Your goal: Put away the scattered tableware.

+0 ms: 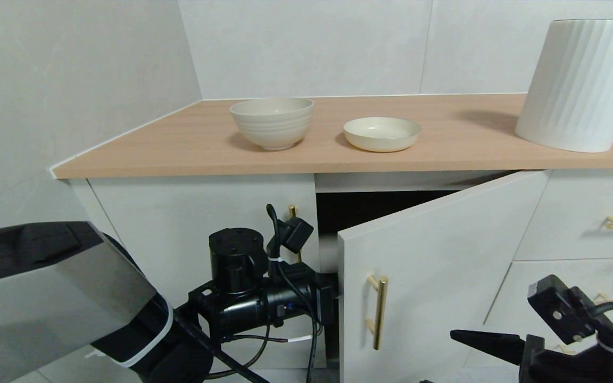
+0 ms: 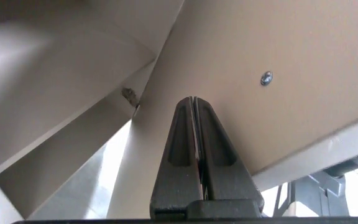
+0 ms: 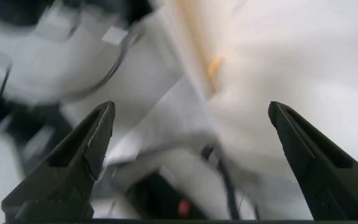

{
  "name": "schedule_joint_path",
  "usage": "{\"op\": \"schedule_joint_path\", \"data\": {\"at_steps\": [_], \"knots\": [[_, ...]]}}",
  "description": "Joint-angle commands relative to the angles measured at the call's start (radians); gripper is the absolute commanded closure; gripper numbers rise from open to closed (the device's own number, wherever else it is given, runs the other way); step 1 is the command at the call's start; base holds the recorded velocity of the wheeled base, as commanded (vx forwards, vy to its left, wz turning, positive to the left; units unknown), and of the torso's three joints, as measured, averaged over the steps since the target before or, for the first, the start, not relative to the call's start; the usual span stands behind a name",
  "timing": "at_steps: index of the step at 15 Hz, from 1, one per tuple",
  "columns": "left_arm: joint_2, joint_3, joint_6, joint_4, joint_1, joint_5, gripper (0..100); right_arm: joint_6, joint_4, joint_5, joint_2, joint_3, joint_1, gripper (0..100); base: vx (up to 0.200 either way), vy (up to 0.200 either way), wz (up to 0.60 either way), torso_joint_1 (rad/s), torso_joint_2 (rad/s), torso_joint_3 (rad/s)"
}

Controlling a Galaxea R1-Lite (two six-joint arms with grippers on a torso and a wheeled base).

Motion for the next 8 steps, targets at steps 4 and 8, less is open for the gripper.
{"op": "schedule_joint_path", "data": {"at_steps": [4,8], "knots": [[-0.003,-0.056,-0.007,0.069,-0.024,0.001,100,0.000,0.018,0.008,-0.096,0.010,0.031,0,-0.100,0.000,0.00,0.001,0.00,0.002],[0.000,-0.079,-0.007,0.097,-0.036,0.001,100,0.000,0.019,0.008,-0.103,0.012,0.031,0,-0.200,0.000,0.00,0.001,0.00,0.001]]}}
